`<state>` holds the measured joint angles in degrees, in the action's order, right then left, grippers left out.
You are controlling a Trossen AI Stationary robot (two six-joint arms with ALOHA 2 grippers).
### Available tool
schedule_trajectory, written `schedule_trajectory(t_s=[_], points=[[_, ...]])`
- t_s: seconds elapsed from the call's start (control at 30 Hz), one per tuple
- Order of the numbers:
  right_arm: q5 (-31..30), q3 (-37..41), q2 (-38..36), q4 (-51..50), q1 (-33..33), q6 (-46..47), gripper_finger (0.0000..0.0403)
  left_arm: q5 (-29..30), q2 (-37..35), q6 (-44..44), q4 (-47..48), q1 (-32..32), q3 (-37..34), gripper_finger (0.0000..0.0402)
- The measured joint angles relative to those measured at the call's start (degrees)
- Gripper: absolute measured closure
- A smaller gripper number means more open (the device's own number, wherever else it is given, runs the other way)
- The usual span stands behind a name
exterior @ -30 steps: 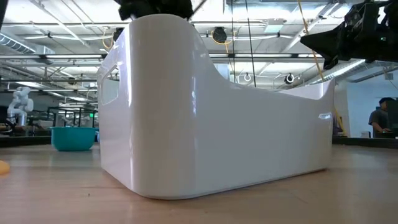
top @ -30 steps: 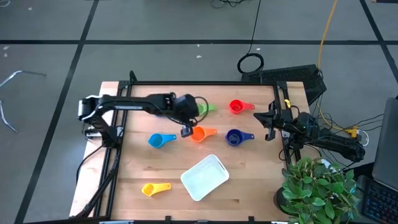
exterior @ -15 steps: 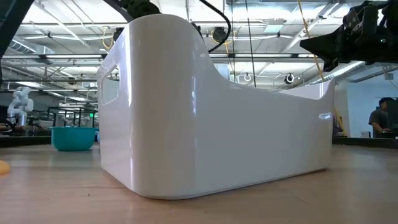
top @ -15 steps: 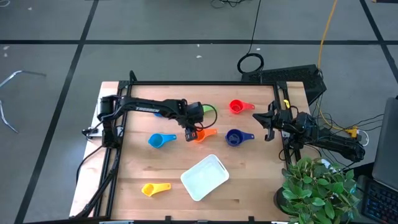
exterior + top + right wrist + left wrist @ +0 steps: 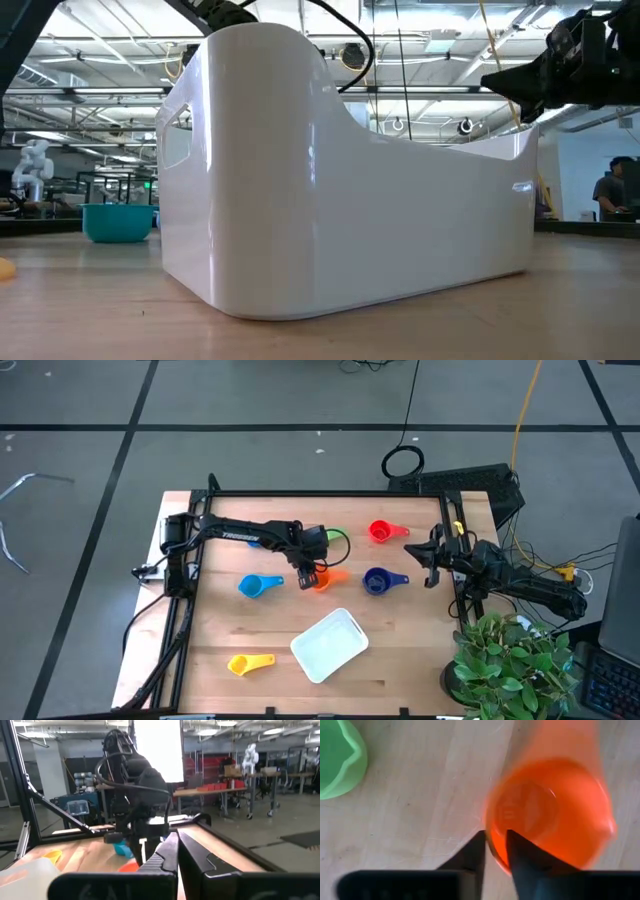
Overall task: Nest measuring cups in basket
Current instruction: Stack the orange measuring cup on top of the purple measuring cup
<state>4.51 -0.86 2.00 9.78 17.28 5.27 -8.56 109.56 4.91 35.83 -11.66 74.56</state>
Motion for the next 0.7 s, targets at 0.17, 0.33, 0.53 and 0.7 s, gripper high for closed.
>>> schedule_trajectory(t_s=[0.17, 0.33, 0.53, 0.7], points=[[0.0, 0.0, 0.3, -1.9, 0.0, 1.4, 0.0403, 0.0, 0.0, 0.6, 0.0, -0.3, 0.0, 0.0389], [0.1, -2.5, 3.6, -4.8, 0.0, 1.5, 0.0403, 0.4, 0.0, 2.9, 0.0, -1.4, 0.0, 0.0394], [0.1, -6.9, 11.6, -5.5, 0.0, 0.0, 0.0373, 0.6, -1.0, 6.3, 0.5, -3.2, 0.0, 0.0394], [0.1, -11.5, 20.3, -5.9, -0.1, -1.4, 0.0313, 0.6, -4.8, 10.5, 1.5, -5.0, 0.0, 0.0394]])
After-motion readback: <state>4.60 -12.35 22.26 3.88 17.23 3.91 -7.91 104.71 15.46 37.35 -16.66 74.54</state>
